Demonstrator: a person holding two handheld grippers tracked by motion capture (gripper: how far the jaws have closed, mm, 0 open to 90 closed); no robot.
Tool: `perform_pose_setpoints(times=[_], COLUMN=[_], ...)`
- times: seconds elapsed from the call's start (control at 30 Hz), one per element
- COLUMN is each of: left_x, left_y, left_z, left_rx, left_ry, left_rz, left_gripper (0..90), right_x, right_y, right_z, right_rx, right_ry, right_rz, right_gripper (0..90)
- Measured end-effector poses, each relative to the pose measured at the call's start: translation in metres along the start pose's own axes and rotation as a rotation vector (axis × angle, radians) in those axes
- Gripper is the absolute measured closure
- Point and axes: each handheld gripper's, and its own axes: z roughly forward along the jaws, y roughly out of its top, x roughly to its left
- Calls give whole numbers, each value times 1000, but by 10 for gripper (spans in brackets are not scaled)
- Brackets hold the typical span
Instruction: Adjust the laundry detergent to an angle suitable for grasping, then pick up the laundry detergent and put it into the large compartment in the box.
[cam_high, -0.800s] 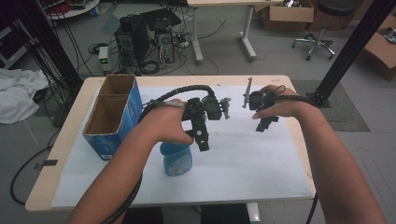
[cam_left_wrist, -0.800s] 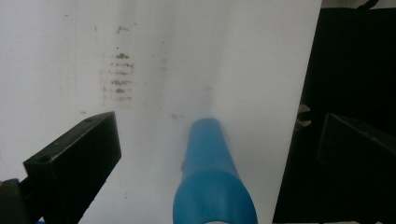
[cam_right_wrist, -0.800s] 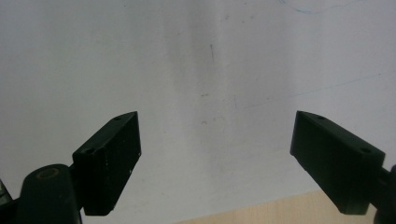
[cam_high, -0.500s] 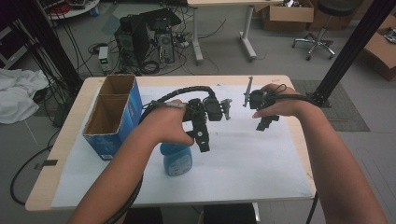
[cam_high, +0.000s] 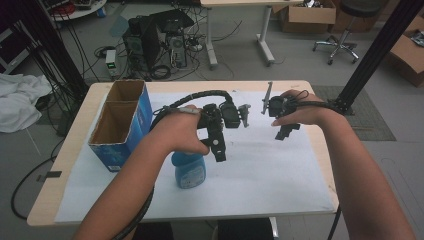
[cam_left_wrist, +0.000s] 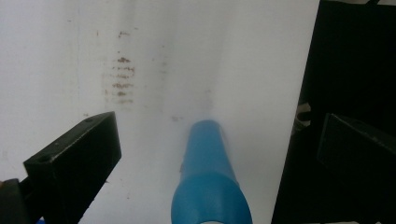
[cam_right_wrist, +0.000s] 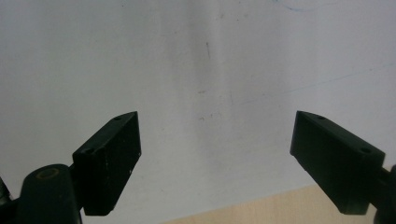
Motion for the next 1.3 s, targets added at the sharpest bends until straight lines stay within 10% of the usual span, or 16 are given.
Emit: perform_pose_setpoints(times=[1.3], left_x=[1], left_y=[2], left_z=[-5], left_rx=[11], left_ry=[7], left_rz=[-12], left_gripper=[1], right_x=[-1], right_y=[-3], right_z=[-4], right_rx=[-18], right_ry=[-7], right_rz=[2], right_gripper=[163])
